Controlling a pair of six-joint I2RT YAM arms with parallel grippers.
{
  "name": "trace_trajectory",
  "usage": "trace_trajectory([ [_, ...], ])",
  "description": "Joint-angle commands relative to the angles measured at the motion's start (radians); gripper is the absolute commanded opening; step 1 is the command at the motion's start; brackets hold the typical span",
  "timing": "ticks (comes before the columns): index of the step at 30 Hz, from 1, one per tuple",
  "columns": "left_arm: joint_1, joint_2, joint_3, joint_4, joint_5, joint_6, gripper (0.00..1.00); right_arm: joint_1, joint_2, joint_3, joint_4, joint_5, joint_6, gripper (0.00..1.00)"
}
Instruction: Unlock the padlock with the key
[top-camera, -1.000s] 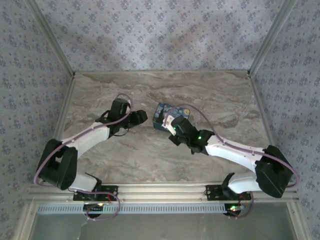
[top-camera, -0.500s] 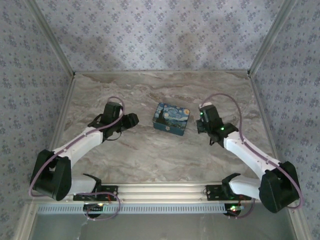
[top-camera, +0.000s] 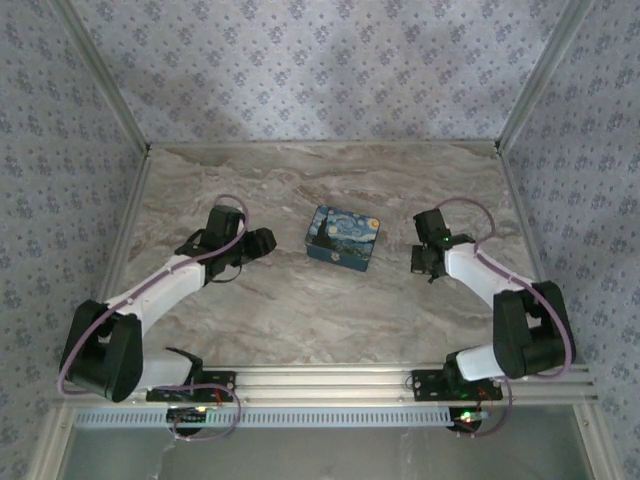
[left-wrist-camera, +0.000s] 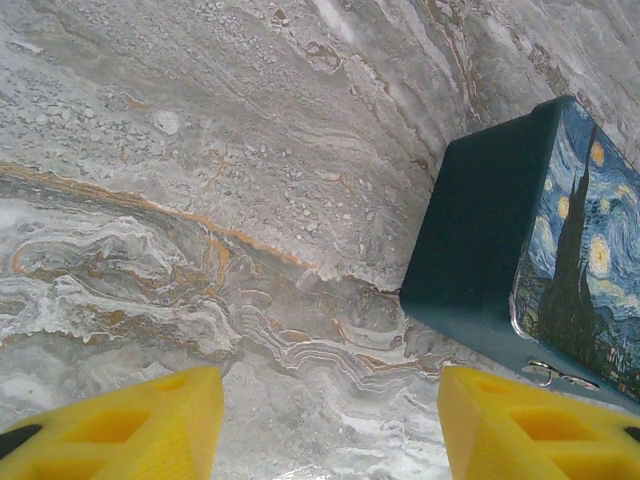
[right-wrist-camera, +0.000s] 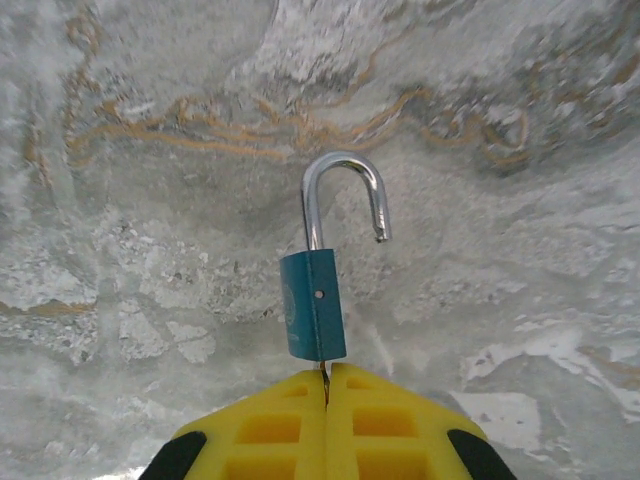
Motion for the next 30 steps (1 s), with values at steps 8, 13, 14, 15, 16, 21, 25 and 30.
trace_trajectory([
  [8,0.020,-0.020,-0.003,-0.013,-0.016,0.014,0.59,-0.008,0.068,0.083,-0.011,-0.047,0.059,0.20],
  [13,0.040,-0.018,0.000,-0.031,-0.025,0.007,0.61,-0.012,0.025,0.121,-0.066,-0.053,0.059,0.40],
  [14,0.046,-0.019,0.003,-0.038,-0.029,0.010,0.64,-0.013,0.010,0.129,-0.077,-0.050,0.059,0.44],
  [15,0.050,-0.022,0.008,-0.047,-0.035,0.017,0.94,-0.015,-0.009,0.135,-0.083,-0.042,0.059,0.48],
  [16,0.056,-0.025,0.014,-0.056,-0.041,0.025,1.00,-0.017,-0.030,0.140,-0.087,-0.035,0.056,0.53],
  [21,0.102,-0.020,0.075,-0.111,-0.083,0.061,1.00,-0.051,-0.097,0.161,-0.039,0.001,0.027,1.00],
  [25,0.148,-0.017,0.135,-0.164,-0.198,0.176,1.00,-0.107,-0.127,0.119,0.088,0.114,0.040,1.00],
  [30,0.181,-0.075,0.010,0.023,-0.458,0.428,1.00,-0.108,-0.225,-0.116,0.484,0.307,-0.145,1.00],
])
